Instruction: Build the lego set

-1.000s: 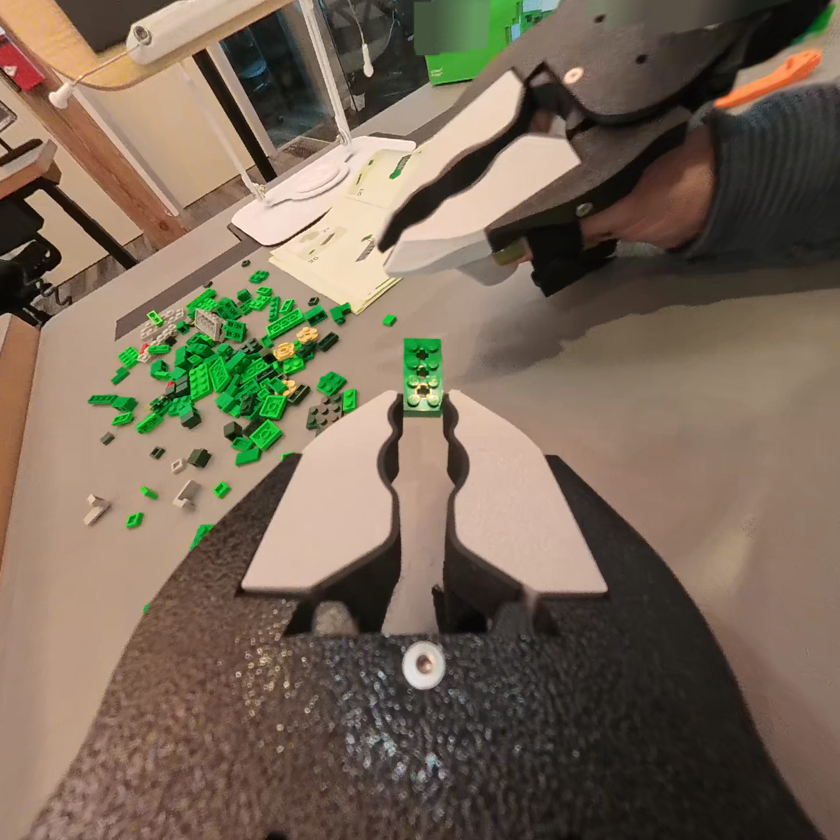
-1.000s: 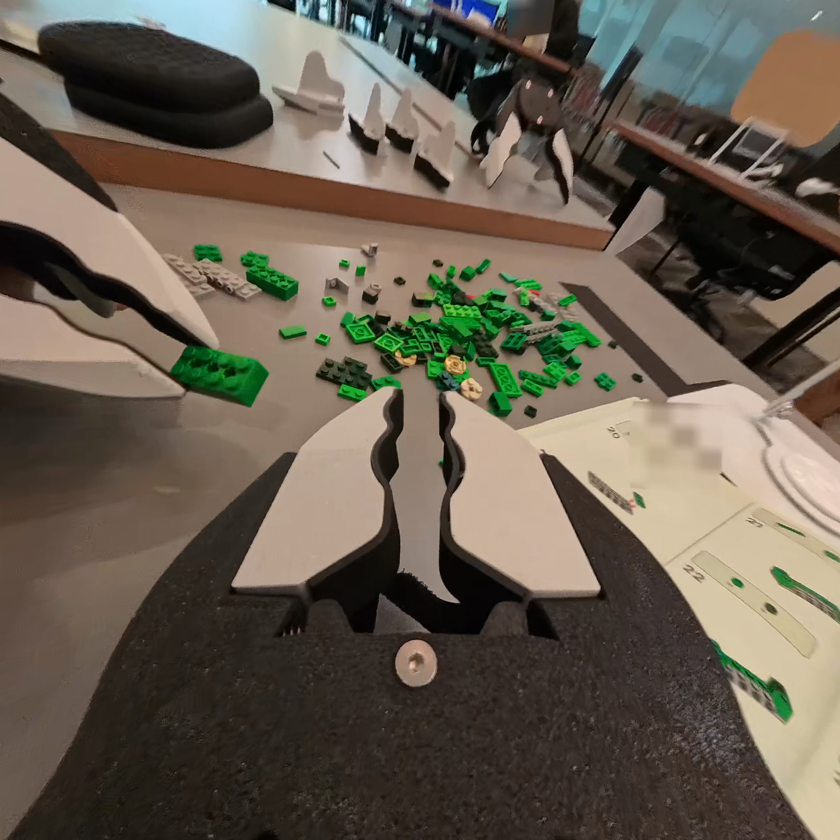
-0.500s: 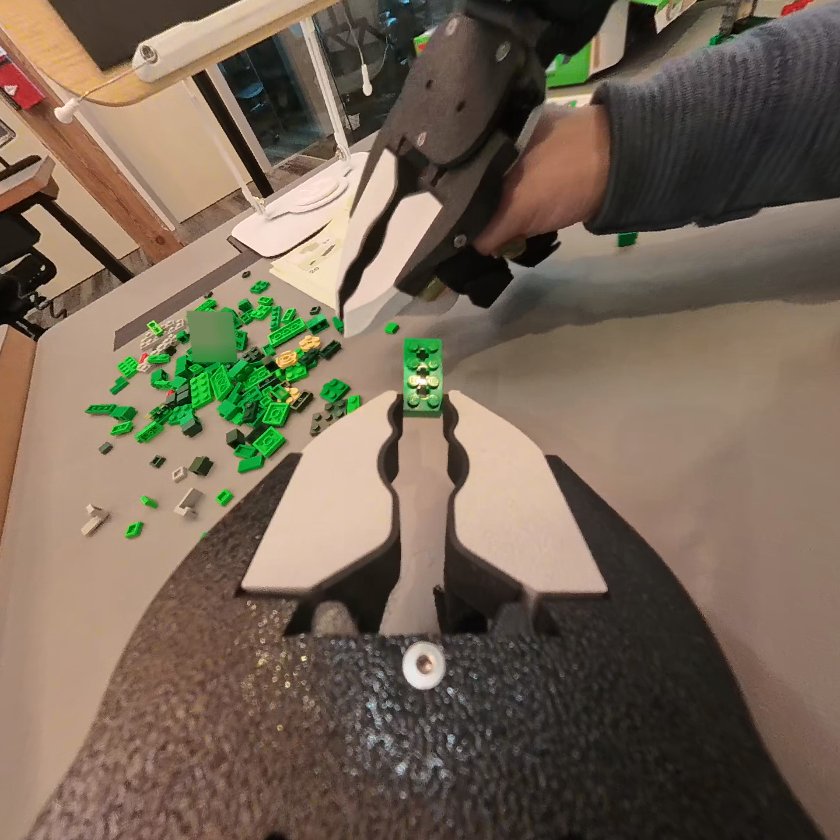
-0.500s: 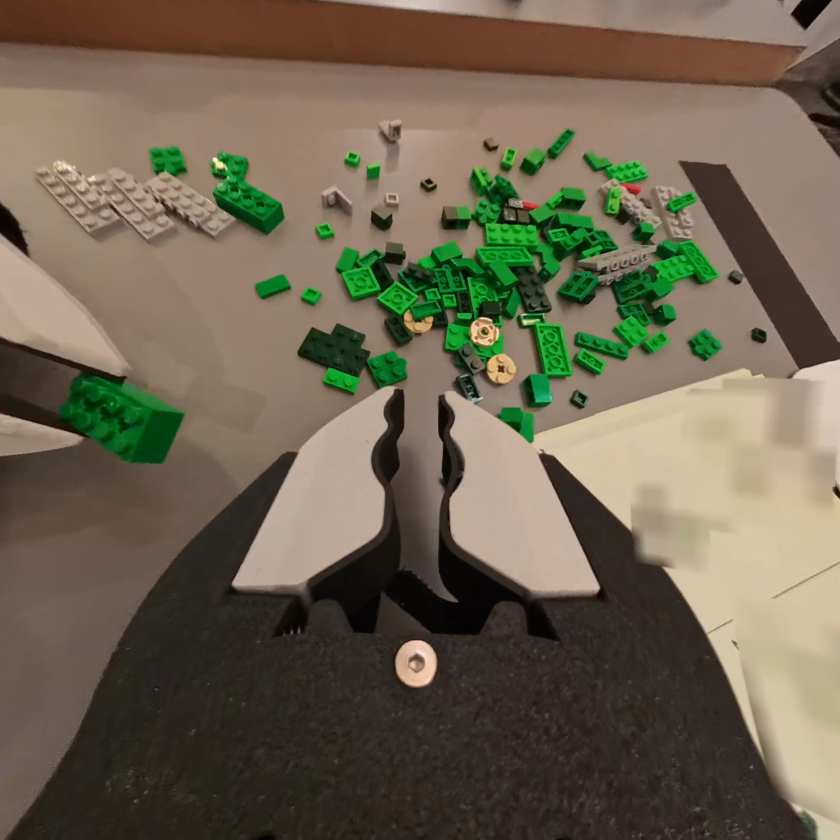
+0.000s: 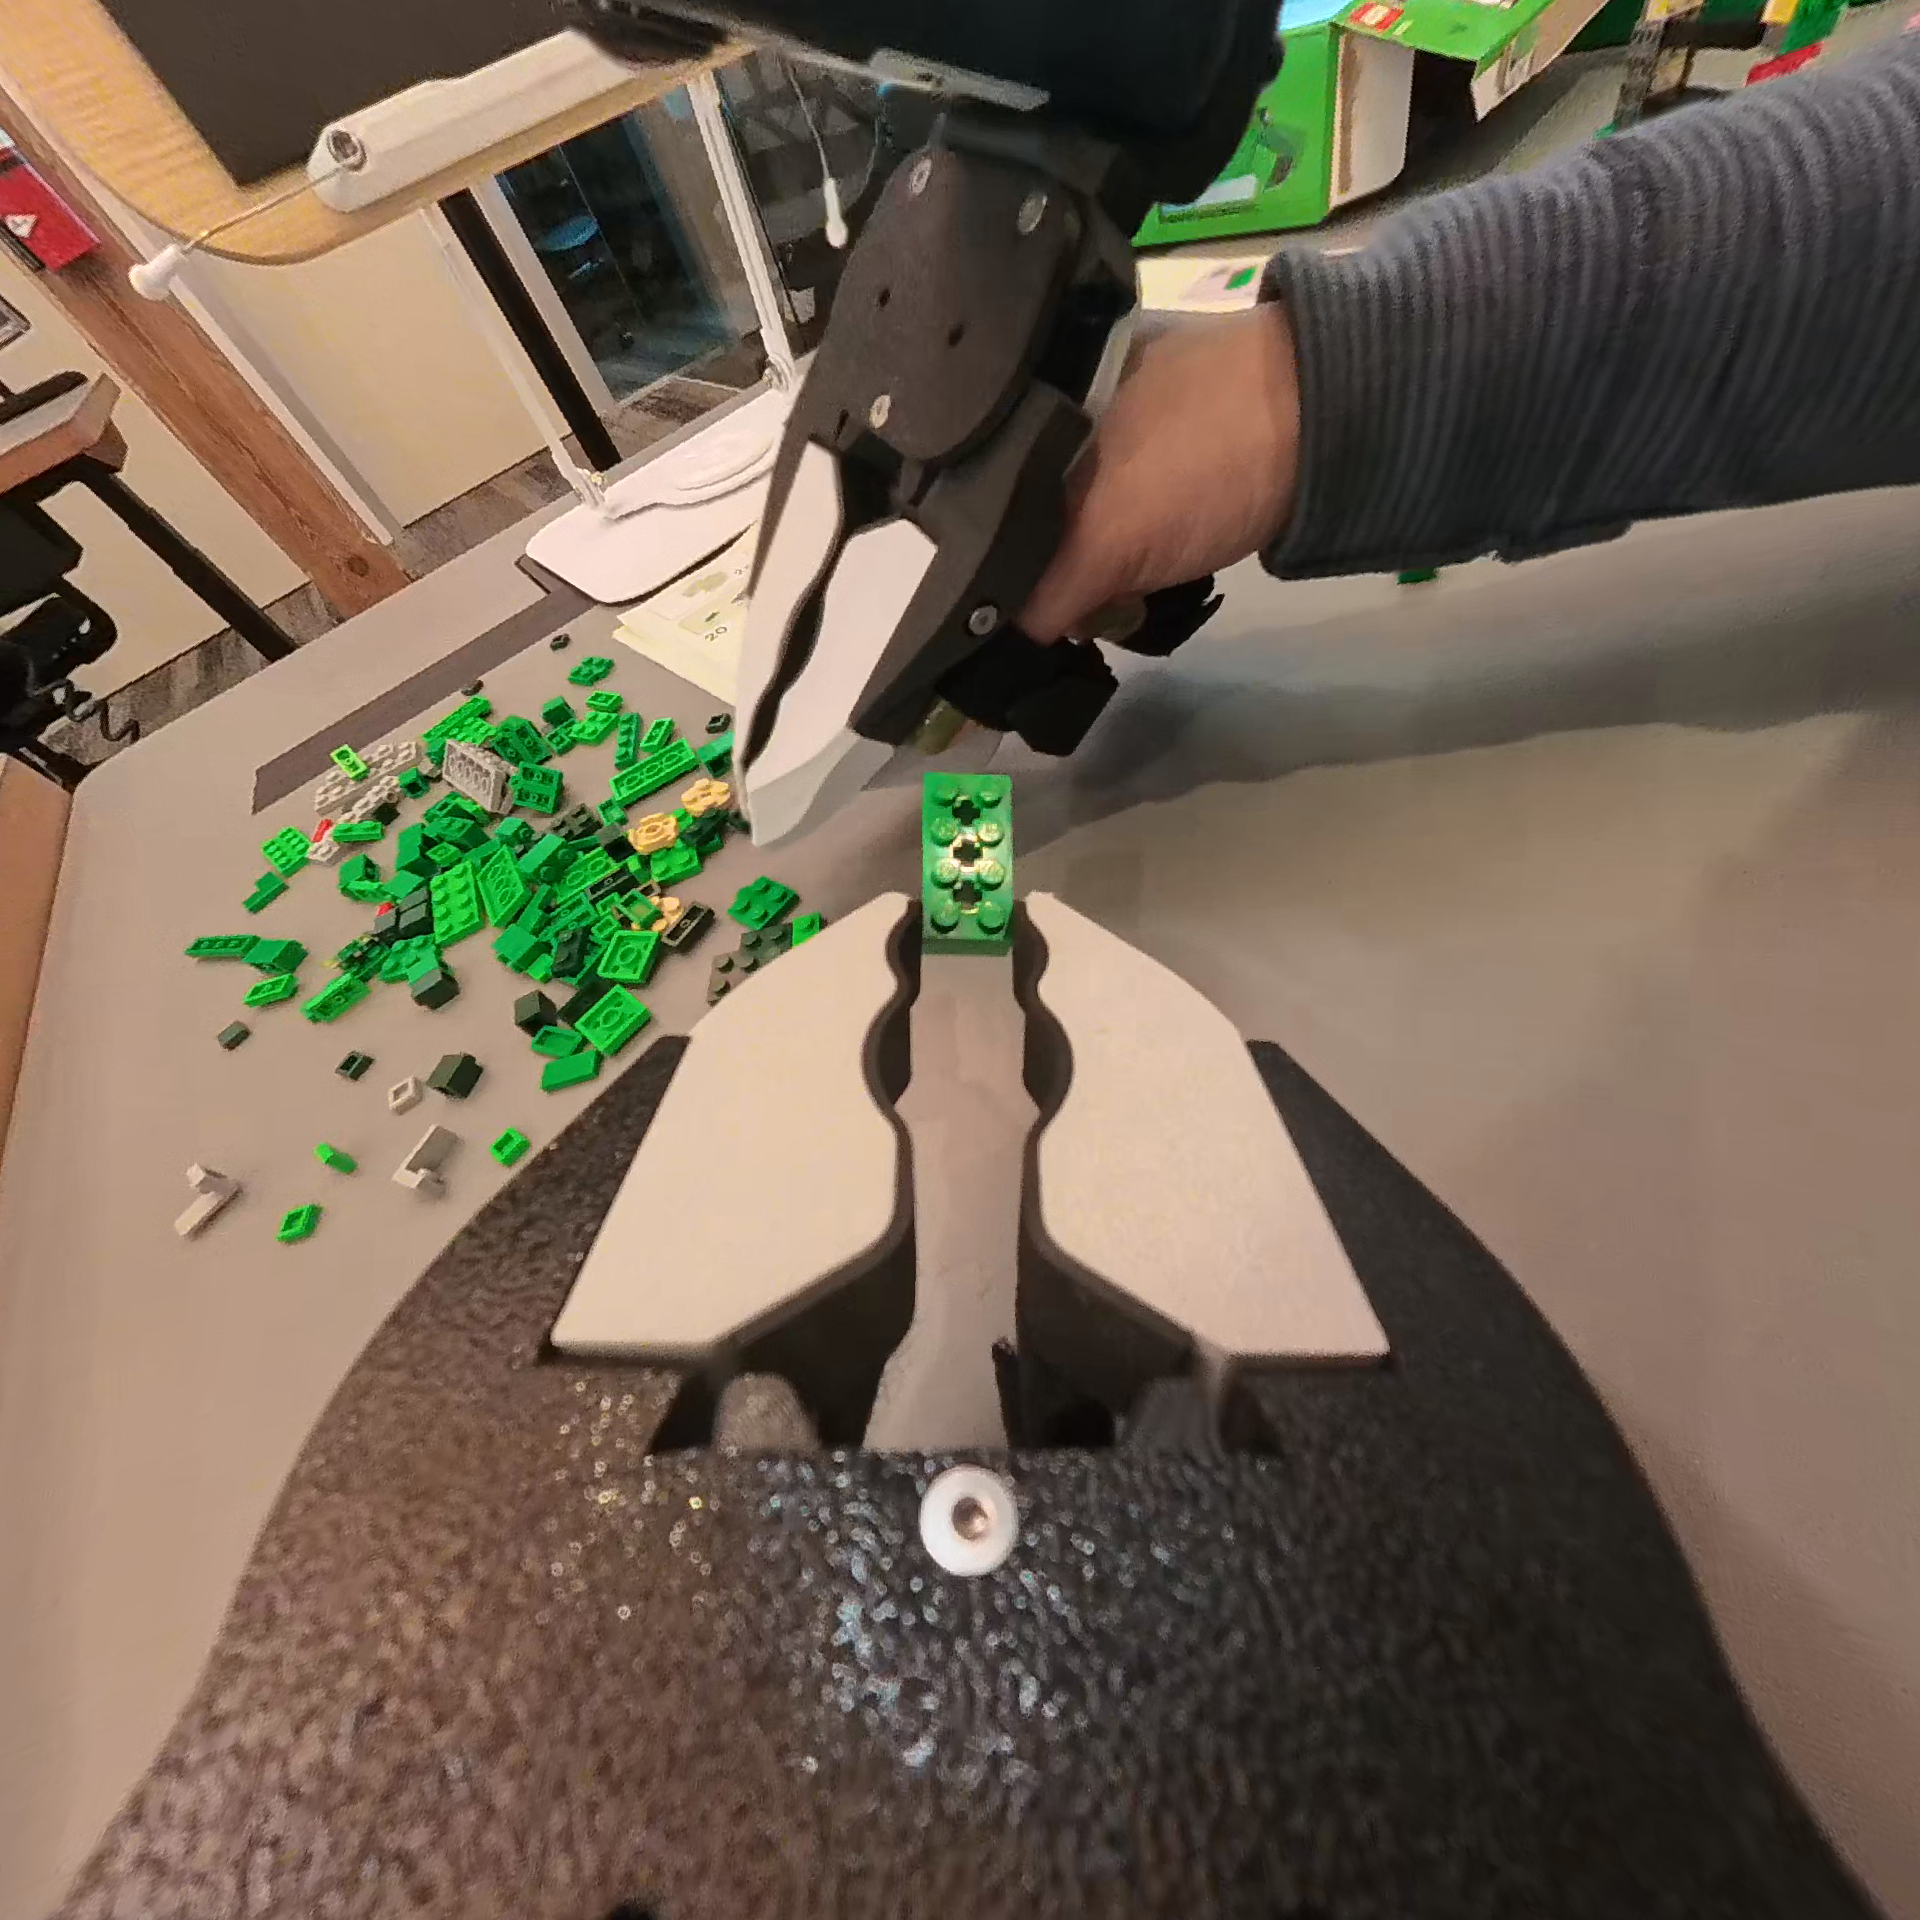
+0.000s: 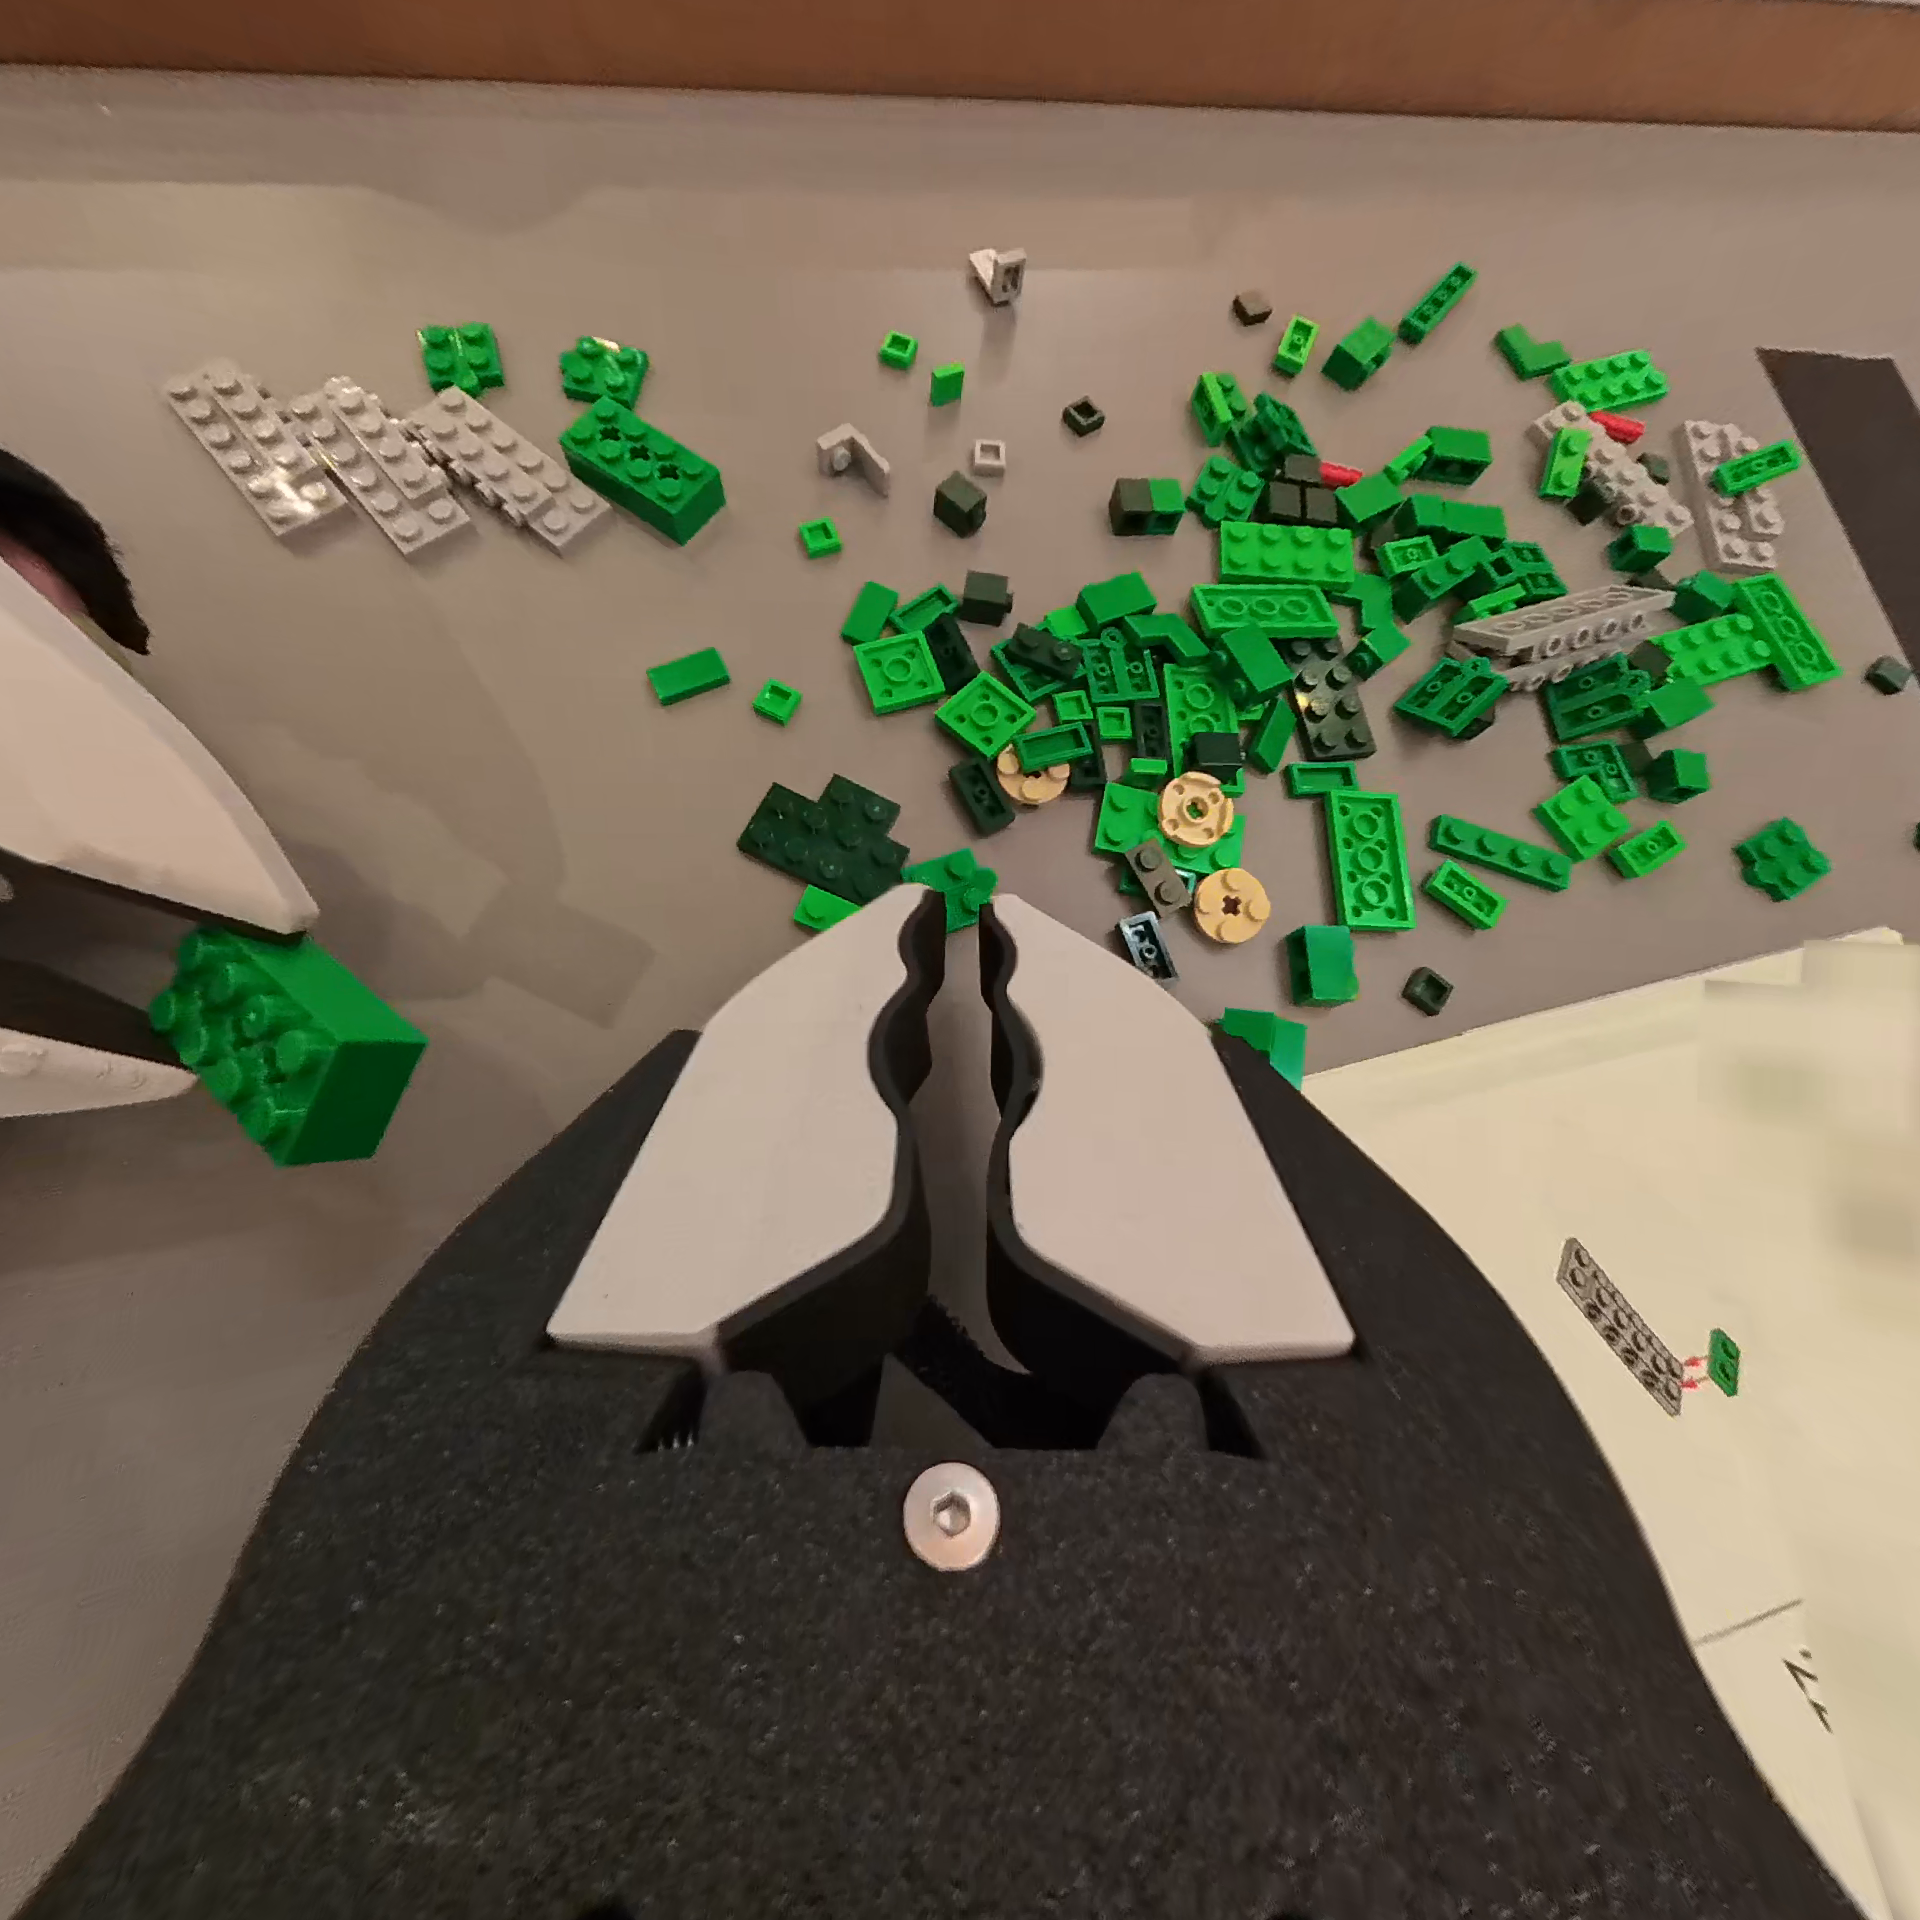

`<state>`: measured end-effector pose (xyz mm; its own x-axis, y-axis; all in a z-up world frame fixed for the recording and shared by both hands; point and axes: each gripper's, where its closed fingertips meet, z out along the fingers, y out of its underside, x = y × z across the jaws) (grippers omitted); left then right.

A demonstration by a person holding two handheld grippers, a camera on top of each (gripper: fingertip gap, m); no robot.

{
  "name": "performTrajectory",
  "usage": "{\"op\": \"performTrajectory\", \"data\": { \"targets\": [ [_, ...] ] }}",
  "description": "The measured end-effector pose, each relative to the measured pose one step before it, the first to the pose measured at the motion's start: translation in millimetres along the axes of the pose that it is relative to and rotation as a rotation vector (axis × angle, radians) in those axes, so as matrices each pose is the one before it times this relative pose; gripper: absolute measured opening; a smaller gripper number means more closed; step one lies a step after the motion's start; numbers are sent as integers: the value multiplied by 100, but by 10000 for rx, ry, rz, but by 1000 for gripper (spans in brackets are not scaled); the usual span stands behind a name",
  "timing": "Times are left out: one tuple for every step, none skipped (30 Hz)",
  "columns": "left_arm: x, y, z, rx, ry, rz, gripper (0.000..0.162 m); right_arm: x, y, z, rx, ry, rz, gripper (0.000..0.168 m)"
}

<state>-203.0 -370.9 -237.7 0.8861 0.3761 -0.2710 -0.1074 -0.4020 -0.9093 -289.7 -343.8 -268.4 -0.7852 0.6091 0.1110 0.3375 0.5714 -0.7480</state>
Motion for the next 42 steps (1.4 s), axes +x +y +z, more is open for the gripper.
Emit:
{"op": "performTrajectory", "data": {
  "targets": [
    [-5,4,12,3,22,-8,16,170,88,-95,1,142,-33,5],
    [9,-16,23,19,44,12,16,244,125,-116,-4,135,-25,5],
    [12,-30,27,24,56,15,16,315,147,-147,-2,115,16,5],
    [48,0,25,4,69,-4,16,347,140,-162,-9,67,91,5],
    [95,7,28,-8,95,0,16,339,86,-181,26,3,144,5],
    [89,6,25,-11,62,24,16,424,2,-219,51,-1,140,5],
    [57,21,31,-17,17,41,16,632,-78,-245,83,99,100,5],
    [32,15,26,-20,3,47,16,849,-182,-275,115,210,44,5],
    [15,16,39,-13,-8,42,16,937,-245,-263,110,217,-6,5],
    [-4,3,25,-4,-19,35,16,1022,-297,-196,95,217,-60,6],
    [-32,-8,15,5,-29,31,16,1117,-271,-112,55,225,-108,7],
    [-51,-11,15,11,-35,30,16,1100,-157,36,-27,162,-111,8],
    [-49,-10,15,10,-34,27,16,936,-75,197,-104,8,-99,8],
    [-30,-1,21,1,-17,25,16,847,-92,333,-107,-68,-91,9],
    [-11,3,25,-5,-3,28,16,744,-125,424,-96,-137,-136,12],
    [3,6,44,-6,5,37,16,699,-92,505,-137,-181,-152,14],
    [25,11,31,-13,10,41,16,696,-4,564,-186,-207,-124,18],
    [31,17,48,-17,11,48,16,648,2,573,-183,-249,-115,21],
    [39,25,38,-25,11,49,16,533,-33,517,-116,-324,-83,21],
    [20,34,43,-30,7,44,16,656,3,454,-114,-226,62,21],
    [12,36,47,-31,2,33,16,542,36,416,-144,-258,104,20],
    [10,24,39,-25,2,27,16,310,50,382,-149,-347,36,19],
    [6,26,20,-16,4,21,16,448,174,398,-246,-158,40,18],
    [5,3,24,-6,3,16,16,542,310,395,-350,-8,20,17],
    [-3,-6,9,1,2,13,16,478,338,411,-365,31,-28,16],
    [-8,-4,7,4,3,5,16,350,275,391,-312,9,-3,15],
    [-11,1,10,2,4,-3,16,362,213,333,-270,63,40,13],
    [-4,-10,3,2,4,-4,16,315,140,246,-216,88,49,10],
    [-12,1,-1,4,0,0,16,149,83,198,-175,-3,97,8],
    [-8,2,4,0,2,2,16,83,51,164,-151,-24,187,6],
    [11,9,9,-3,5,3,16,106,73,148,-164,5,290,5],
    [-3,1,10,-3,6,7,16,-65,39,155,-134,-107,347,5],
    [8,-3,14,-5,6,9,16,-127,-1,139,-104,-131,385,5],
    [14,11,14,-8,8,9,16,93,-34,92,-82,27,370,5],
    [11,15,12,-12,7,11,16,14,-73,50,-33,-22,282,5],
    [10,9,21,-10,5,14,16,-25,-117,21,-12,-48,344,5],
    [11,12,2,-7,4,13,16,-115,-150,-5,3,-112,367,6],
    [10,-1,2,-4,3,7,16,-276,-216,-2,78,-216,341,8],
    [0,-2,1,1,1,1,16,-346,-201,23,77,-229,312,9],
    [-10,-2,0,6,-1,-5,16,-130,-85,33,3,-70,263,10],
    [-14,-6,-11,6,0,-6,16,61,47,45,-84,83,142,10],
    [2,-3,-4,6,1,-5,16,153,99,46,-91,146,57,10]
  ]
}}
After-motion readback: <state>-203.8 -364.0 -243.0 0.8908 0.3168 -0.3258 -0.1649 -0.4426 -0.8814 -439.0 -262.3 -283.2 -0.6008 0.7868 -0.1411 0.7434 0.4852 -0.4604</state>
